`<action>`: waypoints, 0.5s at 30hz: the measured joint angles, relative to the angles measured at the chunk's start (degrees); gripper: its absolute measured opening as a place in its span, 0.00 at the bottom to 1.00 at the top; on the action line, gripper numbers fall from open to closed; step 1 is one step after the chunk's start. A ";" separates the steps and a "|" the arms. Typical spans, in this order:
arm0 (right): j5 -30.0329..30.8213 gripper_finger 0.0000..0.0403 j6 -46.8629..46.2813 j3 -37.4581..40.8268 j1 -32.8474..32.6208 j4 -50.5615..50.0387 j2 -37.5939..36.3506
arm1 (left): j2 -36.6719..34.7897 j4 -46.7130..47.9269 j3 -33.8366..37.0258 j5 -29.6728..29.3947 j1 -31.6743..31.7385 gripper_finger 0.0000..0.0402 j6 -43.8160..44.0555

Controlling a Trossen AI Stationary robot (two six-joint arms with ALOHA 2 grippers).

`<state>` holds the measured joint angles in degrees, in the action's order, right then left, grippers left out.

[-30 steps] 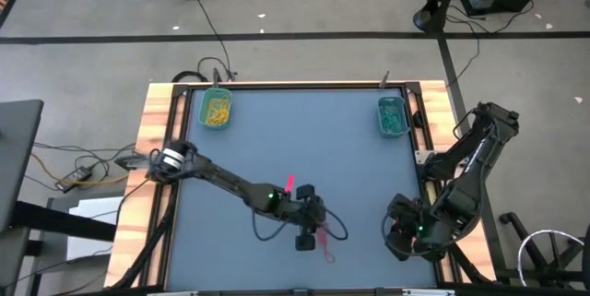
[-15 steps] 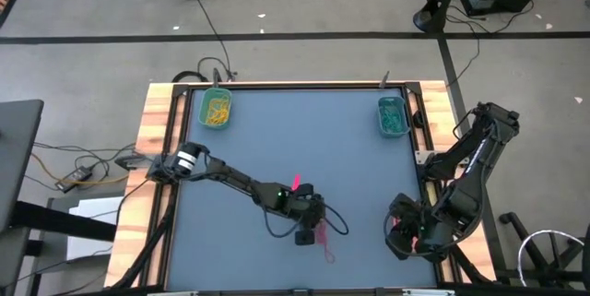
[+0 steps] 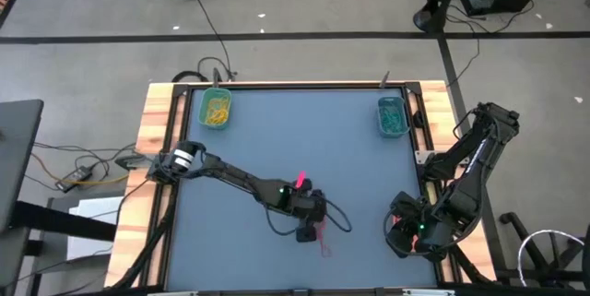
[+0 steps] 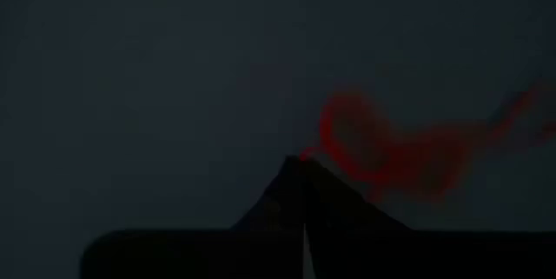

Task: Sort rubber bands into baskets
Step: Put the red rubber band into the orange bin

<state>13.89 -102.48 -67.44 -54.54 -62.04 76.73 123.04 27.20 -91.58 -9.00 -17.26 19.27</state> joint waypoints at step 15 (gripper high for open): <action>16.25 0.54 14.21 0.02 3.08 3.12 0.04 | -10.58 2.82 -22.85 -3.09 0.00 0.00 -12.92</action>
<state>30.14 -88.27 -67.42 -51.46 -58.92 76.77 112.46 30.02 -114.43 -12.10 -17.26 6.35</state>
